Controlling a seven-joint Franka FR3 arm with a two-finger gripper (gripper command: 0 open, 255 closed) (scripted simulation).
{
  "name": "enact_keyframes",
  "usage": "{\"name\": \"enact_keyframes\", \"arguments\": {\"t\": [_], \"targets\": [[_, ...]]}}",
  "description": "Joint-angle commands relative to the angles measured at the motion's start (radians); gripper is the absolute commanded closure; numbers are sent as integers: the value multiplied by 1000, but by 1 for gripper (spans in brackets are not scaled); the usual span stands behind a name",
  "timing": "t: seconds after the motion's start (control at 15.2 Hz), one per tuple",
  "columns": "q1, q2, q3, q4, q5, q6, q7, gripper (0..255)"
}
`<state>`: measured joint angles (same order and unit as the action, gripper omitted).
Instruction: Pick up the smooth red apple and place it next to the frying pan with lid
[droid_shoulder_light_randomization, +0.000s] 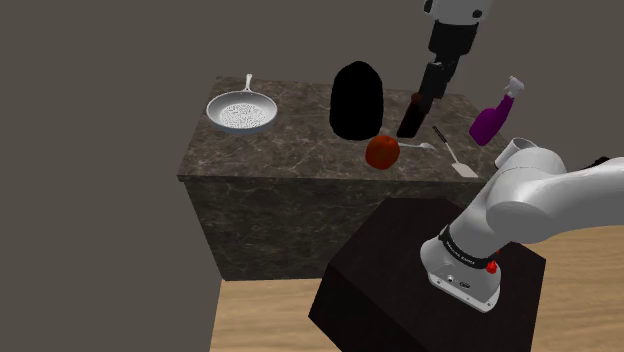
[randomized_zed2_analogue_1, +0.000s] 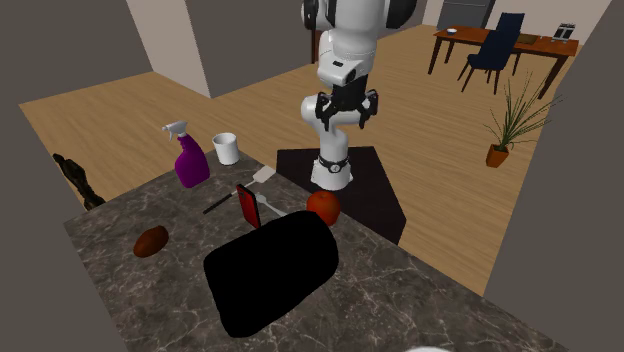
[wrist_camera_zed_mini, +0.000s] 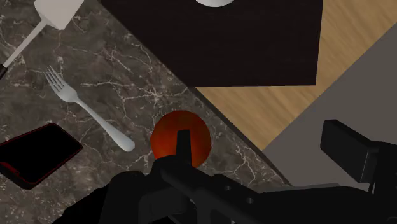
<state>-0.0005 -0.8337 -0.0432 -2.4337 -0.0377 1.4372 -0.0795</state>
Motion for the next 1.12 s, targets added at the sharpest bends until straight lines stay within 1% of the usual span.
{"name": "enact_keyframes", "arguments": {"t": [0.0, 0.4, 0.73, 1.06], "targets": [[0, 0, 0, 0, 0, 0, 0, 0], [-134, 20, -16, -172, 61, 293, 258, 0], [-240, 65, -26, -301, 110, 556, 453, 0], [-235, 92, -23, -354, 116, 636, 450, 0]]}}
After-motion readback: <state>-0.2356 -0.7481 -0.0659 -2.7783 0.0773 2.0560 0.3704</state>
